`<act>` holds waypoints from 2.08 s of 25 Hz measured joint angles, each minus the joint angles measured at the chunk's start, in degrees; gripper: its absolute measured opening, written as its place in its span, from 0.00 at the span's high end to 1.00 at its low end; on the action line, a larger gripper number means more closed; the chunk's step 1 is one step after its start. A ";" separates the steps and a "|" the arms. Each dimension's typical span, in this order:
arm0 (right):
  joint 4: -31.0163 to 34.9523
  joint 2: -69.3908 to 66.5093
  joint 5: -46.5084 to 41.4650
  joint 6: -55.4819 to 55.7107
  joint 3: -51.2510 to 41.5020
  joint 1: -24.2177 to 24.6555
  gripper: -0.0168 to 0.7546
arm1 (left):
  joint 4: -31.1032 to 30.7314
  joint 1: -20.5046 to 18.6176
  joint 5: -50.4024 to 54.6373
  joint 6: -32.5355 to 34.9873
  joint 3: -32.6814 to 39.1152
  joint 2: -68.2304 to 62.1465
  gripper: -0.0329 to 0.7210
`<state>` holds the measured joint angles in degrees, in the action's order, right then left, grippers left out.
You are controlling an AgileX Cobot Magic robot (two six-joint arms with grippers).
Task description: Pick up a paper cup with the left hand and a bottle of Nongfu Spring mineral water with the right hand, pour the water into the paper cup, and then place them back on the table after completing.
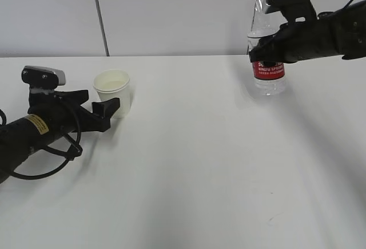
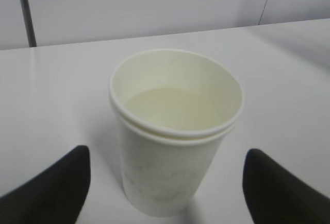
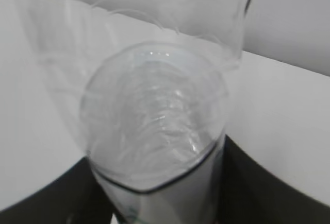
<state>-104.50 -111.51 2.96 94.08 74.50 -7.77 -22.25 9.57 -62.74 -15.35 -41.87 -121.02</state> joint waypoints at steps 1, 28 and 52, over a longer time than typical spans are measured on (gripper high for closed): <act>0.00 -0.02 1.09 -1.03 0.00 0.00 0.50 | 0.00 0.00 0.00 0.00 0.00 0.00 0.22; 24.37 -1.92 28.72 -34.32 0.04 6.53 0.50 | 0.04 0.00 -0.18 0.00 0.00 0.00 0.22; 35.08 -15.51 45.18 -49.69 0.30 10.34 0.50 | 0.04 0.00 -0.18 0.00 0.00 0.00 0.22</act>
<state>-69.41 -127.01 48.14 44.39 74.79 2.57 -22.21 9.57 -62.92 -15.35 -41.87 -121.02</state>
